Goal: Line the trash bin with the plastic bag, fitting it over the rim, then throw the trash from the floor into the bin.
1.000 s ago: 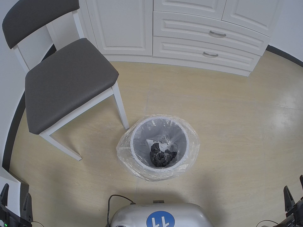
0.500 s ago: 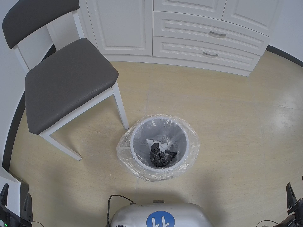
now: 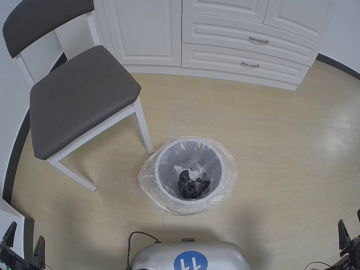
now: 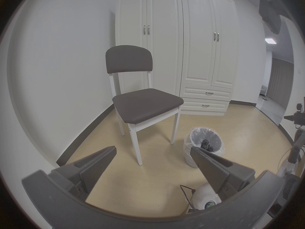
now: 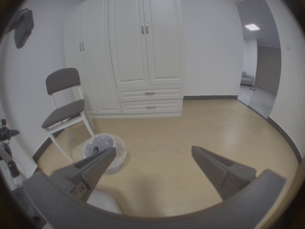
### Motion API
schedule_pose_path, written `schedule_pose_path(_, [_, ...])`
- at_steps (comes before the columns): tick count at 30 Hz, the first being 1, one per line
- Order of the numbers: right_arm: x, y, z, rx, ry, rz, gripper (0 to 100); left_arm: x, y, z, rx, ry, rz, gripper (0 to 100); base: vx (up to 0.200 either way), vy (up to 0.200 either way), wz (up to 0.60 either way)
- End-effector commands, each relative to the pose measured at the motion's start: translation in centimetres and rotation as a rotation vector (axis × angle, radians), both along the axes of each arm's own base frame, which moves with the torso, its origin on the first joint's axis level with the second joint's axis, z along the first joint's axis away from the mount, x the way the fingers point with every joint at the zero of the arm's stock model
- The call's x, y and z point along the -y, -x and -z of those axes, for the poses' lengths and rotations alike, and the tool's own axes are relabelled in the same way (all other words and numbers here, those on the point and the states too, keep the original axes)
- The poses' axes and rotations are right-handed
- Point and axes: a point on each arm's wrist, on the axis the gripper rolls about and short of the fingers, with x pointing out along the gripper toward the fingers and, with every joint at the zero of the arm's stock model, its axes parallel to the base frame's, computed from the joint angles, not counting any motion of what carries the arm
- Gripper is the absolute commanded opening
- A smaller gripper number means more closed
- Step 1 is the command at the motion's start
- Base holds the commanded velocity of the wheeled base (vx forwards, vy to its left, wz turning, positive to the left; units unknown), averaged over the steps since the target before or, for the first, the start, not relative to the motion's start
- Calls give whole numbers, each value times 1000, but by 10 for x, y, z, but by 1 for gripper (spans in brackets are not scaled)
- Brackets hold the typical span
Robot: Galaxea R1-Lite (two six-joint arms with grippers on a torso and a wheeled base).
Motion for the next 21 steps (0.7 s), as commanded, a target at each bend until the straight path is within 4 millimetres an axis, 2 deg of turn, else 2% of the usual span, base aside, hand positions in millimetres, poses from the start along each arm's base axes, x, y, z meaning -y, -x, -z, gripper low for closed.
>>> schedule_pose_path(1, [-1, 0, 10, -53, 59, -53, 100, 0, 0, 5, -3, 5, -2, 100, 0, 0, 0])
schedule_pose_path(21, [-1, 0, 10, -51, 43, -65, 100, 0, 0, 5, -3, -3, -3, 100, 0, 0, 0])
